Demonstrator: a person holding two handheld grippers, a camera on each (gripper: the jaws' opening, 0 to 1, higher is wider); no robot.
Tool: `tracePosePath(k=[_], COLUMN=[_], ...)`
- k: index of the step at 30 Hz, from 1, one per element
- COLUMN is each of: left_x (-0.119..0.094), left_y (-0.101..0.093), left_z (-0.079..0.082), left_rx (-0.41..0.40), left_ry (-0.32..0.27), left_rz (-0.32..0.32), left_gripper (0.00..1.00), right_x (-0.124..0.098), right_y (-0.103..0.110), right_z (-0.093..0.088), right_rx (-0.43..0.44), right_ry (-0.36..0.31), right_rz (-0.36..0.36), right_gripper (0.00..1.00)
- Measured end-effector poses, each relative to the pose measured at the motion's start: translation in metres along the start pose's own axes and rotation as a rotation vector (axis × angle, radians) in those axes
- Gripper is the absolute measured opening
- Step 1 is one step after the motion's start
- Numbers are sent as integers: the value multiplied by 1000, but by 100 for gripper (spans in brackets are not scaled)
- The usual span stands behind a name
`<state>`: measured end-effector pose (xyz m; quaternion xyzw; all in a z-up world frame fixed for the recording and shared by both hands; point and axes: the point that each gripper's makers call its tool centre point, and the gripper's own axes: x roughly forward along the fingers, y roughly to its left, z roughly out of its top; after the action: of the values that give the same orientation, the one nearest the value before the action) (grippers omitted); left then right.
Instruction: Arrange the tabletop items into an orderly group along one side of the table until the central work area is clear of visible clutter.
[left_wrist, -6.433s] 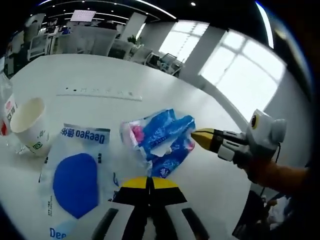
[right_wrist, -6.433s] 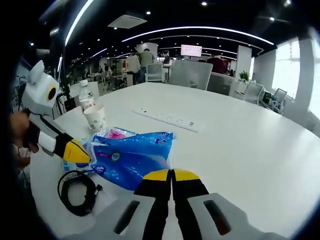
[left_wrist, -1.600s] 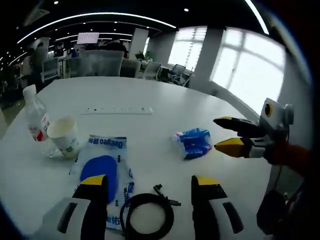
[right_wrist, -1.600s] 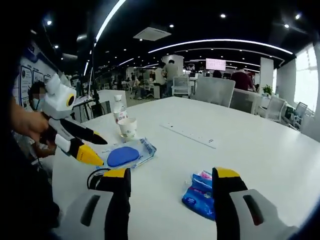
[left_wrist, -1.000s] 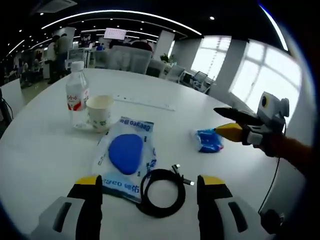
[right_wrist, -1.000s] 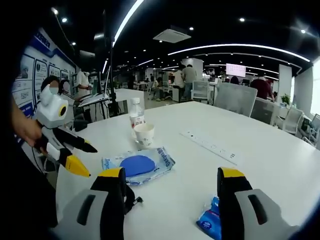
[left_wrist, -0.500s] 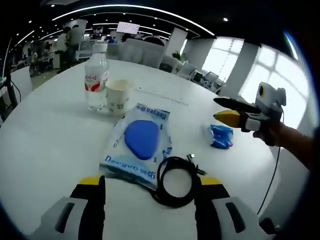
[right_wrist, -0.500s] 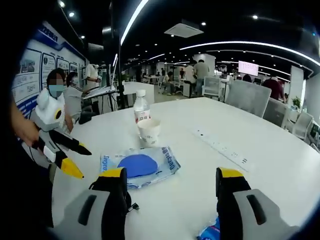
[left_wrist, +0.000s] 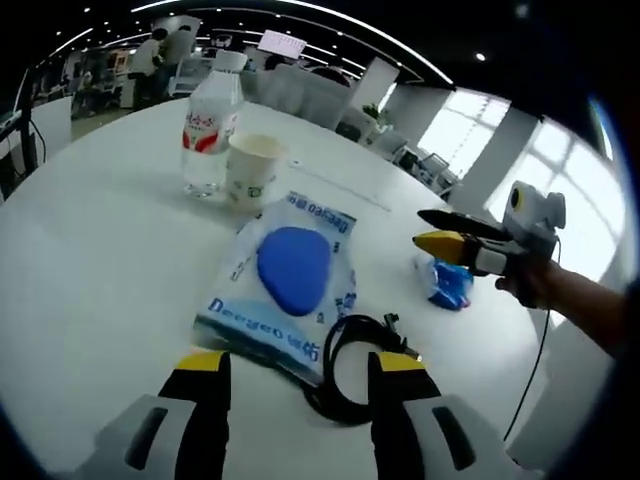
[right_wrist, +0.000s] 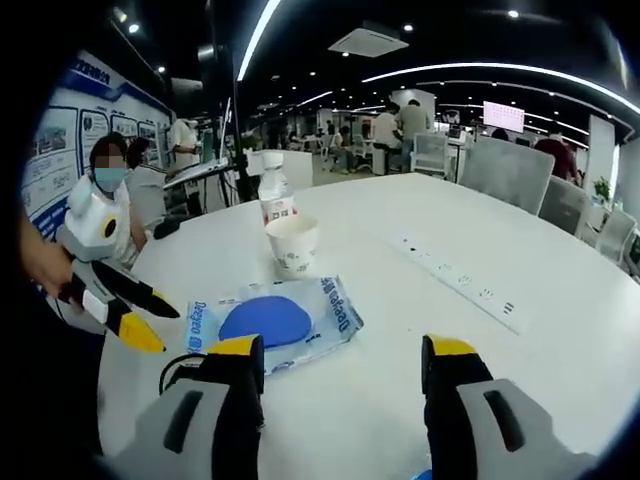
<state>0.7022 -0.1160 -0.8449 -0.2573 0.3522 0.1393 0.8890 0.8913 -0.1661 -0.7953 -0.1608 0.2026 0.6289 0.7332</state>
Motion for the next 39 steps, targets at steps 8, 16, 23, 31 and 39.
tracePosePath(k=[8,16,23,31,39], left_x=[3,11,13,15,20], left_y=[2,4,6,2,10], left_z=[-6,-1,-3,-9,-8], left_rx=[-49,-83,-103,-137,-172], left_ry=[29,61,81,122,131], left_rz=[-19,-38,-35,-45,-40], left_gripper=[42,32,32,26,21], right_x=[19,32,49,73,86], right_y=[-2,-4,-6,-5,-11], right_z=[-2,-4,-6,-12,-28], right_rx=[4,6,47,94,89], right_ry=[9,13,24,41,83], right_rz=[-3,-16,-23,-23,-36], right_gripper=[50,44,38,30,17])
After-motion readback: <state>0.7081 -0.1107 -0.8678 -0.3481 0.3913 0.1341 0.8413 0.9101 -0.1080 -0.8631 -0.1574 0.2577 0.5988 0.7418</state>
